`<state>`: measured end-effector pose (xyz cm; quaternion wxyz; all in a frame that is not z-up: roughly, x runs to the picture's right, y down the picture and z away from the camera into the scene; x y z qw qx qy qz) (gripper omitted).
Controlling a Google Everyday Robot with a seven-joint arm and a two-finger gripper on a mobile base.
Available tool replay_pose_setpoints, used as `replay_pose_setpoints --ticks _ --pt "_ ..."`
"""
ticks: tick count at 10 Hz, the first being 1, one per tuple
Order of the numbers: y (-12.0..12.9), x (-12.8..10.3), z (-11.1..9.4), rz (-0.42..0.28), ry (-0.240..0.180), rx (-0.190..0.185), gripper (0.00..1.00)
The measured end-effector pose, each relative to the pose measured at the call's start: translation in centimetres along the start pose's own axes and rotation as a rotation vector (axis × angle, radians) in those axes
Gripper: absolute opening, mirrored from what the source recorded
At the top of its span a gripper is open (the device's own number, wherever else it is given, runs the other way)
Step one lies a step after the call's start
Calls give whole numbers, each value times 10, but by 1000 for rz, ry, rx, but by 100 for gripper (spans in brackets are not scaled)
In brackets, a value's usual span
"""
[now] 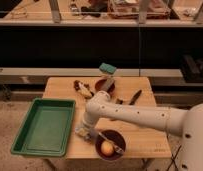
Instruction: Wipe table surface with towel
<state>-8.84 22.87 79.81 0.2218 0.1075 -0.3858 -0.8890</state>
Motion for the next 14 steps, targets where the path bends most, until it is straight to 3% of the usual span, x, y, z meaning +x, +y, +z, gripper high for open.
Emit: replay_pose_setpoints --ticks 2,4,7,9,12,14 --pt "15 -25 -5 36 -2 -5 0" --pt "47 -29 -7 78 -2 -17 0" --pt "99 -10 -8 114 -2 -42 0" --pt "114 7 -10 122 3 -52 0" --pt "105 23 -10 65 -3 -43 0" --pt "77 18 -3 24 -14 -20 0"
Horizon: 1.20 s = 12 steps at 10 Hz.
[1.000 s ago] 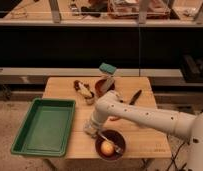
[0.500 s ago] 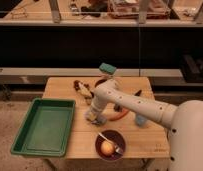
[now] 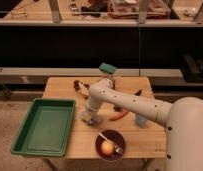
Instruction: Wipe table surface with towel
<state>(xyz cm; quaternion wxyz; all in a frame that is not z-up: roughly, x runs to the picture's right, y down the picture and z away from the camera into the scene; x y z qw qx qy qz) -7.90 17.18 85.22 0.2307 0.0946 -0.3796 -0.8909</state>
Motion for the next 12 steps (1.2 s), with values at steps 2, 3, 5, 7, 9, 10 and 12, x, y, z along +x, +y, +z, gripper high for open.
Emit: replay_pose_setpoints --ticks 2,3,5,7,9,10,12 --pt "-30 -15 7 -17 -13 18 0" --pt "-42 -26 8 -16 -17 21 0" --pt "-44 -43 3 6 -18 15 0" --pt "-26 -58 -4 54 -20 -4 0" --pt "4 -60 -9 98 -18 -20 0" --pt "28 -53 -12 121 -14 -31 0" --pt "51 -39 -18 136 -7 -44 0"
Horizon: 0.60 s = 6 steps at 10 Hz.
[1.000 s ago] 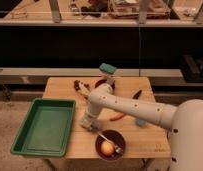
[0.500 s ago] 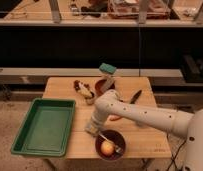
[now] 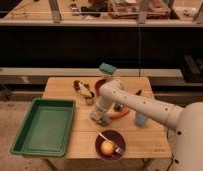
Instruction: Wipe table surface with towel
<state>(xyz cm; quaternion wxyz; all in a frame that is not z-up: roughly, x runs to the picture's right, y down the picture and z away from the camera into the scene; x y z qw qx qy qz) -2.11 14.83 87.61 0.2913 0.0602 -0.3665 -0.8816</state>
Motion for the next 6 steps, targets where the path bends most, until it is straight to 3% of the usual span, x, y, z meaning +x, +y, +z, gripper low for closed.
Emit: replay_pose_setpoints --ticks 2,4,6 --pt "-3 27 0 -28 15 3 0" --pt "-30 54 9 -70 22 22 0" --pt "-66 51 18 -103 26 53 0"
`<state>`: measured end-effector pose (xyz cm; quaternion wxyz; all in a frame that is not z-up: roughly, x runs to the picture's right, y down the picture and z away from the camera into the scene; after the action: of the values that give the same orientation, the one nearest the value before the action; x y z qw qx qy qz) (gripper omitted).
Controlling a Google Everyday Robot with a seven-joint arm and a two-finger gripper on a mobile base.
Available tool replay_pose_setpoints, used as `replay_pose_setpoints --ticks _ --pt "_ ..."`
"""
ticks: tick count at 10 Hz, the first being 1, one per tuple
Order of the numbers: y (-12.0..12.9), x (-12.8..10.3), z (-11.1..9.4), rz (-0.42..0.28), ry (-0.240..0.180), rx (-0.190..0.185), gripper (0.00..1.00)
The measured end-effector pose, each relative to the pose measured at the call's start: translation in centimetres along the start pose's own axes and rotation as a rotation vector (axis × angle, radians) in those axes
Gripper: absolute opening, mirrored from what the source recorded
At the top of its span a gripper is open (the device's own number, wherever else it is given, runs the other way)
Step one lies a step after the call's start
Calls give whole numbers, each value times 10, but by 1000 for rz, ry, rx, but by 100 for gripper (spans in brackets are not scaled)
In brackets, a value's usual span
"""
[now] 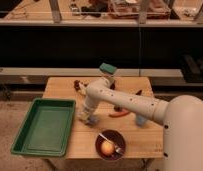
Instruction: Wipe table surface with towel
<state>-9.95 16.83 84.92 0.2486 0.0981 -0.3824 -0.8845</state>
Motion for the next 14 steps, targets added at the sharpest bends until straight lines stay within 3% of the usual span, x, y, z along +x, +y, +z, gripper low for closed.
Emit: replay_pose_setpoints --ticks 3,7,11,14 --pt "-32 -32 7 -13 -8 27 0" --pt "-10 -75 0 37 -30 18 0" --pt "38 -57 -19 89 2 -13 0" --pt "34 -19 -20 51 14 -16 0"
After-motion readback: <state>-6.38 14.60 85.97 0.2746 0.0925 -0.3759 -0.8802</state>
